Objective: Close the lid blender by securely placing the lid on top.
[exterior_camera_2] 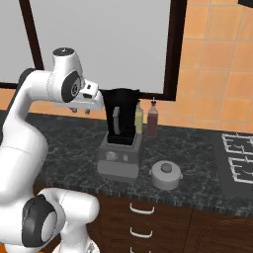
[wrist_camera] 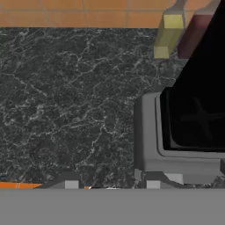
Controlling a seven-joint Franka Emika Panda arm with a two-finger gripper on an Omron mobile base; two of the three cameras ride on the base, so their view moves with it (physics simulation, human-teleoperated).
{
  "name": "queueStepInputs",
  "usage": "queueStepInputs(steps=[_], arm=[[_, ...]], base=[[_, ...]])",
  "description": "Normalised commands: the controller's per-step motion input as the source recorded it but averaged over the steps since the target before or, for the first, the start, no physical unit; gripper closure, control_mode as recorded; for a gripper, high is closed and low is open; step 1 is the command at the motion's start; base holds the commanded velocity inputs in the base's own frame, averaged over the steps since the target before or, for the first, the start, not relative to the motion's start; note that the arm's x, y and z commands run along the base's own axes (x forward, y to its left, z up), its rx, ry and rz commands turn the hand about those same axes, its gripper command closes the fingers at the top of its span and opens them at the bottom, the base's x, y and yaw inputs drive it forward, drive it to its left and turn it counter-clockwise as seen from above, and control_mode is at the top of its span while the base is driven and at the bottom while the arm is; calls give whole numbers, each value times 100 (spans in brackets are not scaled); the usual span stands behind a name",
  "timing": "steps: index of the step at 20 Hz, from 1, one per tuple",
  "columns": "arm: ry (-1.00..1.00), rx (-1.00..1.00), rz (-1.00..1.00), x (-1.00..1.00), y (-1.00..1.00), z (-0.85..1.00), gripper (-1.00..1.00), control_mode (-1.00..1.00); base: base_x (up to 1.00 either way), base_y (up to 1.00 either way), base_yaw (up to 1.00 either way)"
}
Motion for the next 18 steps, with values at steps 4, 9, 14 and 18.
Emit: queueStepInputs(steps=[4,9,14,18], arm=[[-6,4,-2,-53,-16,-1,-100,-100],[-14,22,-27,-95,-96,-25,-100,-100],[0,20,-45,-54,-100,-10,-100,-100],[1,32,-47,-40,-100,-15,-100,-100]], base=[[0,0,0],[0,0,0],[0,0,0],[0,0,0]])
